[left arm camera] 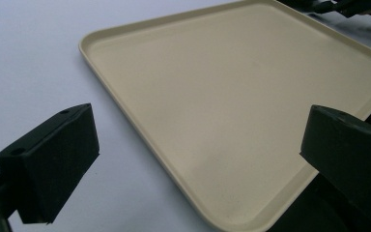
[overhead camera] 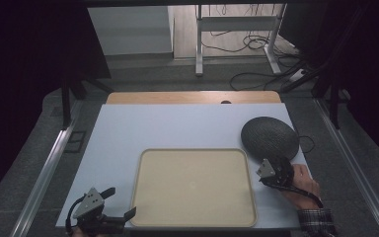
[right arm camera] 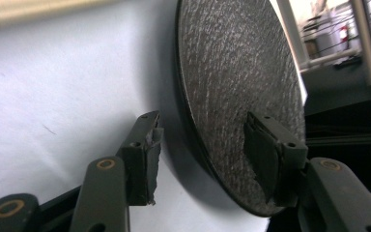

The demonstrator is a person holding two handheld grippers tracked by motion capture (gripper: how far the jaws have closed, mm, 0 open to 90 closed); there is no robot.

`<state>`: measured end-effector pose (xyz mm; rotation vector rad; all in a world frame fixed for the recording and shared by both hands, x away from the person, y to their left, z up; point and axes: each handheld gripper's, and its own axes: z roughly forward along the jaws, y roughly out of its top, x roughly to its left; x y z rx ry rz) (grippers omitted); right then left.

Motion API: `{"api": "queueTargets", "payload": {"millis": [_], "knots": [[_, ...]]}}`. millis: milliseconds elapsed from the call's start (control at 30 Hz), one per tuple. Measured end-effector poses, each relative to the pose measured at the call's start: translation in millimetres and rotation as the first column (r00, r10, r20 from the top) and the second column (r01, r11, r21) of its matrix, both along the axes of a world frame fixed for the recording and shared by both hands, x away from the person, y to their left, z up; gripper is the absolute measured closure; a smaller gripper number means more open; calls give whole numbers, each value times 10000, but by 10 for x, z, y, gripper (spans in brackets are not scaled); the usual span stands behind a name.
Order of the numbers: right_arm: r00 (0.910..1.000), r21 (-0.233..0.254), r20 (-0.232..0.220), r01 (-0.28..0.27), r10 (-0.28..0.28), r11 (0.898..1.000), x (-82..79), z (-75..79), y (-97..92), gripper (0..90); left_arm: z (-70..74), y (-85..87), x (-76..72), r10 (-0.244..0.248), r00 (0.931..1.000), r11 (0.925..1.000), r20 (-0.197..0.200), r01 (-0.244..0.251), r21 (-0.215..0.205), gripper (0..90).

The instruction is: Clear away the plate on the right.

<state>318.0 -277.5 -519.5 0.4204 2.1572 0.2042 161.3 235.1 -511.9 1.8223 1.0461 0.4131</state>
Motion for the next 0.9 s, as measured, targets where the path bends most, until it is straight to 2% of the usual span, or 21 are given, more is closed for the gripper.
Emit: {"api": "queueTargets", "payload": {"millis": [33, 67, 167, 233, 267, 300, 333, 367, 467, 533, 600, 667, 767, 833, 867, 900], "knots": [[10000, 0, 0, 0, 0, 10000, 0, 0, 0, 477, 0, 0, 0, 0, 10000, 10000, -3, 0, 0, 0], [9999, -336, 117, -59, 63, 9994, 7, -12, 9, 482, 0, 0, 1, -1, 10000, 10000, -5, 1, 4, 0], [9989, -847, 454, -81, 120, 9964, 36, -77, 64, 513, -1, -3, 0, -4, 10000, 10000, -25, 4, 18, 0], [9986, -922, 524, -52, 101, 9957, 41, -90, 73, 522, -1, -4, 0, -6, 10000, 10000, -30, 6, 24, 0], [9979, -1033, 639, -68, 135, 9946, 49, -106, 82, 542, -2, -4, 1, -8, 10000, 10000, -37, 8, 28, 0], [9958, -1354, 889, -112, 234, 9907, 73, -134, 97, 564, -3, -4, 1, -11, 10000, 10000, -43, 11, 38, 0], [9958, -1354, 889, -112, 234, 9907, 73, -134, 97, 564, -3, -4, 2, -11, 10000, 10000, -46, 11, 42, 0], [9945, -1791, 965, -240, 419, 9835, 94, -145, 98, 577, -3, -5, 1, -13, 10000, 10000, -45, 13, 45, 0], [9943, -1982, 966, -245, 444, 9799, 110, -171, 110, 578, -3, -5, 2, -21, 10000, 10000, -50, 21, 62, 0], [9930, -2386, 1030, -311, 571, 9706, 136, -206, 125, 591, -3, -6, 2, -25, 10000, 10000, -50, 26, 71, 0], [9927, -2428, 1055, -313, 584, 9696, 142, -213, 131, 594, -3, -6, 2, -24, 10000, 10000, -46, 24, 78, 0], [9914, -2686, 1133, -327, 652, 9627, 159, -226, 143, 603, -4, -6, 2, -23, 10000, 10000, -51, 24, 79, 0], [9889, -3121, 1226, -417, 838, 9491, 189, -273, 165, 663, -3, -7, 1, -24, 10000, 10000, -47, 25, 85, 0], [9896, -3182, 1180, -411, 826, 9471, 198, -276, 170, 672, -3, -7, 1, -27, 10000, 10000, -44, 27, 89, 0], [9898, -3285, 1157, -409, 831, 9436, 205, -279, 174, 674, -3, -7, 1, -30, 10000, 10000, -44, 30, 89, 0], [9894, -3592, 1139, -436, 901, 9322, 216, -301, 185, 701, -3, -7, 1, -31, 10000, 10000, -46, 31, 90, 0]]}}
